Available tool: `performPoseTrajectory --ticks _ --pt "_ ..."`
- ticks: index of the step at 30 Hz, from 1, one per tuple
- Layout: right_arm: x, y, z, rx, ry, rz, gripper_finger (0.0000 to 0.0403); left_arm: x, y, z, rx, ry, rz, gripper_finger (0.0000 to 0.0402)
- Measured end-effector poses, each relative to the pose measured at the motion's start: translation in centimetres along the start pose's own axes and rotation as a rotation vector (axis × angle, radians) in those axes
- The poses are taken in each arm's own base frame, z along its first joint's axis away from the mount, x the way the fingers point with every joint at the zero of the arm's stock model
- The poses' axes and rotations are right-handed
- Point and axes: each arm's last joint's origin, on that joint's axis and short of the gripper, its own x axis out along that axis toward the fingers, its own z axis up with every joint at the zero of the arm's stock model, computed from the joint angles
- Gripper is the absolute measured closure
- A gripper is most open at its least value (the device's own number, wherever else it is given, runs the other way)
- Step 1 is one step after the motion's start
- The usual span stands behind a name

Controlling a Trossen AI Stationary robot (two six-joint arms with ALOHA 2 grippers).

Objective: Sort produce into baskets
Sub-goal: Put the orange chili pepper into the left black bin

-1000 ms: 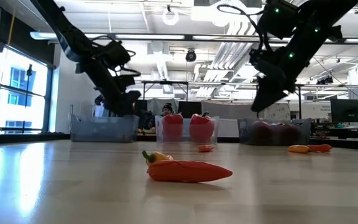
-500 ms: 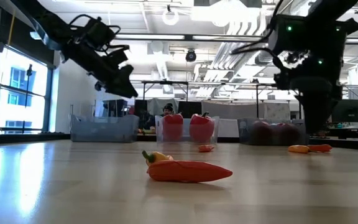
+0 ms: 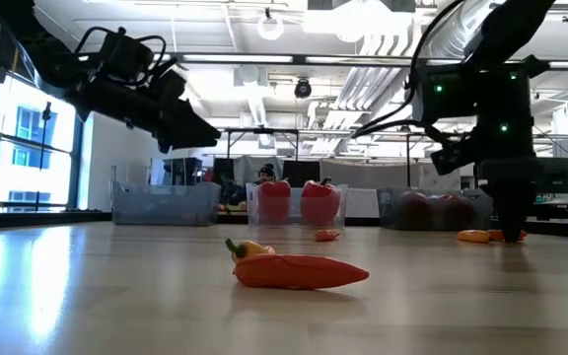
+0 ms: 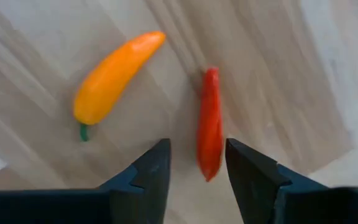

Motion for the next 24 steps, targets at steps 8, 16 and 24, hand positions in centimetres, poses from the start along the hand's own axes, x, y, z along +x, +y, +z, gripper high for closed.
performPoseTrajectory --ticks 8,16,24 --pt "0.2 -0.5 0.5 -0.014 0.024 0.063 0.0332 0.1 -0.5 -0.1 -0.029 0.006 -0.036 0.0236" --pt "-1.2 -0.4 1.2 -0.038 -0.14 0.155 0.0397 0.2 -1.3 -0.1 -0.035 0.005 -0.135 0.0236" --pt "-3.6 1.4 6.2 -0.149 -0.742 0.275 0.0394 0.5 -3.5 0.4 -0.026 -0.044 -0.262 0.0236"
